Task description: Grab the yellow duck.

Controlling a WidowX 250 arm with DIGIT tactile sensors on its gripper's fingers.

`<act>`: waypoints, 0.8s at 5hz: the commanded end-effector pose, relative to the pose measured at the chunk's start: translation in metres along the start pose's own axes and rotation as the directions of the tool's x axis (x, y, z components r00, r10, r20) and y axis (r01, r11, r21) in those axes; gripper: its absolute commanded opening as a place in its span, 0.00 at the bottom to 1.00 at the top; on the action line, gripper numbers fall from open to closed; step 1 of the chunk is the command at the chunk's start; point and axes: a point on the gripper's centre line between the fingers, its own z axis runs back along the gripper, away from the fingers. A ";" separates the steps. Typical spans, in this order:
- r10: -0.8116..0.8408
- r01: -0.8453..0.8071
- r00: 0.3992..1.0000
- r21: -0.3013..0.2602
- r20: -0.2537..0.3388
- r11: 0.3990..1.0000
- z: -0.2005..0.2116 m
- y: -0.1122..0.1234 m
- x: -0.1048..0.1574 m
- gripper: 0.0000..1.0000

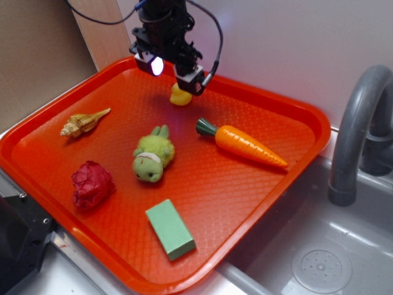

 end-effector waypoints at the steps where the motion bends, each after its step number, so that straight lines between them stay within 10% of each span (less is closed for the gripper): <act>1: 0.063 -0.060 0.997 -0.088 0.040 0.994 -0.023 -0.013 0.005 1.00; 2: 0.080 -0.070 0.992 -0.099 0.099 0.993 -0.027 -0.022 0.006 0.00; 4: 0.050 -0.048 0.996 -0.034 0.077 0.998 0.059 0.001 0.000 0.00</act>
